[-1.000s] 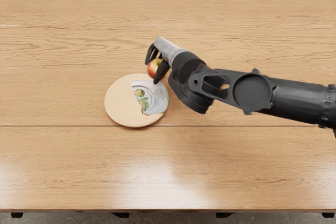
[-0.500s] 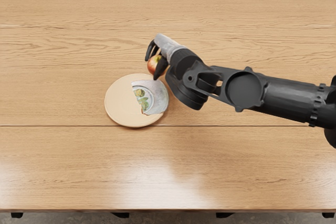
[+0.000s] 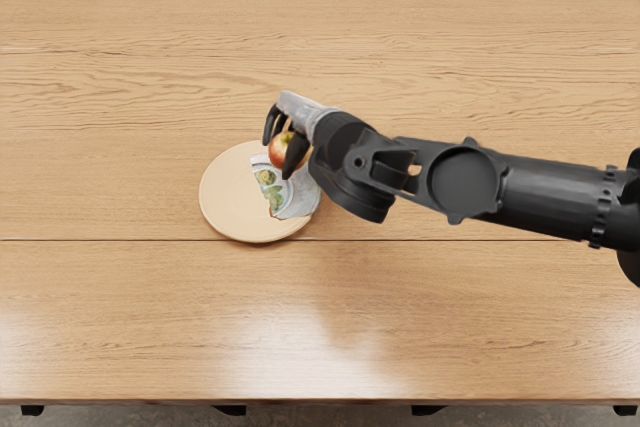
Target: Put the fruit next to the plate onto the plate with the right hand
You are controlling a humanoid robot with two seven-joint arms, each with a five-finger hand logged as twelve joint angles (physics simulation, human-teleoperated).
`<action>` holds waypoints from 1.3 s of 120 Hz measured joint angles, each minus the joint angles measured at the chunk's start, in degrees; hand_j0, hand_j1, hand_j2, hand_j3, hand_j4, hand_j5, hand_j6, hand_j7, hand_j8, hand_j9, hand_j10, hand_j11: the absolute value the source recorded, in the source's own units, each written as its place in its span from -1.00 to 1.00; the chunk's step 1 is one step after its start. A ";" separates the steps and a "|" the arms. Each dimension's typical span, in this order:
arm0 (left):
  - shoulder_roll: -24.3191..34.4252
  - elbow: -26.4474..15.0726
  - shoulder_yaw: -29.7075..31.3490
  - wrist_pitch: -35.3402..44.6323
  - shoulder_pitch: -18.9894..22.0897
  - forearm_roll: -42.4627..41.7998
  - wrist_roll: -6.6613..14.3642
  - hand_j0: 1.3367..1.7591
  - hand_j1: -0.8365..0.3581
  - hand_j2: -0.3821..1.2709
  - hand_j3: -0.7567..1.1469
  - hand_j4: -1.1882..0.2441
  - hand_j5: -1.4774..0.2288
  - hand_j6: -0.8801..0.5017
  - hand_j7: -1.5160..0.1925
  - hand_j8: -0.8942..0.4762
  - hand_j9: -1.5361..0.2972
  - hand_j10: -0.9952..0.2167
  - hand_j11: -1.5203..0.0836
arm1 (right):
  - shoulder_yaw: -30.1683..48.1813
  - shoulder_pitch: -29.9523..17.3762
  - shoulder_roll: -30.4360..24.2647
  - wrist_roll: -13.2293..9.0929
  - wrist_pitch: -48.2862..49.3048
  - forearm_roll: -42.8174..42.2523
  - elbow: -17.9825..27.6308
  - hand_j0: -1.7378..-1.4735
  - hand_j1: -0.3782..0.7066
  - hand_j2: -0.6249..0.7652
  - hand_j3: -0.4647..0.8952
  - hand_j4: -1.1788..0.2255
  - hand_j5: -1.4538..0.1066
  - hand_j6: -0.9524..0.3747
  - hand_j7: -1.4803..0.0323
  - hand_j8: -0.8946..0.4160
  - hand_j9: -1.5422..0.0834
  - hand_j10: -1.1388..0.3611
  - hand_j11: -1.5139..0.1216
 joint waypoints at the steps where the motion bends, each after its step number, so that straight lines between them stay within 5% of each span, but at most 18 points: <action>1: 0.00 0.00 0.00 0.00 0.00 0.00 0.00 0.52 0.96 -0.53 -0.21 0.65 0.72 0.26 0.76 0.29 0.66 0.63 0.88 | 0.00 0.00 0.00 0.00 0.05 0.00 0.04 -0.31 0.11 0.30 -0.32 -0.52 -0.67 -0.29 -0.54 -0.10 -0.57 -0.13 -0.62; 26: 0.00 0.00 0.00 0.00 0.00 0.00 0.00 0.52 0.96 -0.54 -0.21 0.64 0.72 0.26 0.76 0.29 0.66 0.63 0.88 | -0.13 -0.10 0.00 0.01 0.39 0.01 0.31 -0.35 0.03 0.11 -0.32 -0.28 -0.32 -0.38 -0.22 -0.24 -0.24 -0.20 -0.29; 67: 0.00 0.00 0.00 0.00 0.00 0.00 0.00 0.52 0.96 -0.54 -0.21 0.64 0.72 0.26 0.76 0.29 0.66 0.63 0.88 | -1.05 -0.21 0.00 0.02 0.47 0.07 0.41 -0.39 -0.05 -0.14 -0.32 0.04 0.10 -0.21 0.18 -0.24 0.16 -0.05 0.12; 93: 0.00 0.00 0.00 0.00 0.00 0.00 0.00 0.52 0.96 -0.54 -0.21 0.64 0.72 0.26 0.76 0.29 0.66 0.63 0.88 | 0.81 -1.87 0.00 0.02 -2.65 -0.02 -0.12 -0.39 -0.10 -0.18 -0.32 0.11 0.19 -0.16 0.27 -0.22 0.25 0.00 0.21; 156: 0.00 0.00 0.01 0.00 0.00 0.00 0.00 0.52 0.96 -0.54 -0.20 0.64 0.72 0.26 0.76 0.29 0.66 0.63 0.88 | 23.37 -14.48 -4.01 0.02 -2.15 0.11 1.67 -0.40 -0.13 -0.20 -0.32 0.15 0.24 -0.13 0.32 -0.20 0.30 0.02 0.26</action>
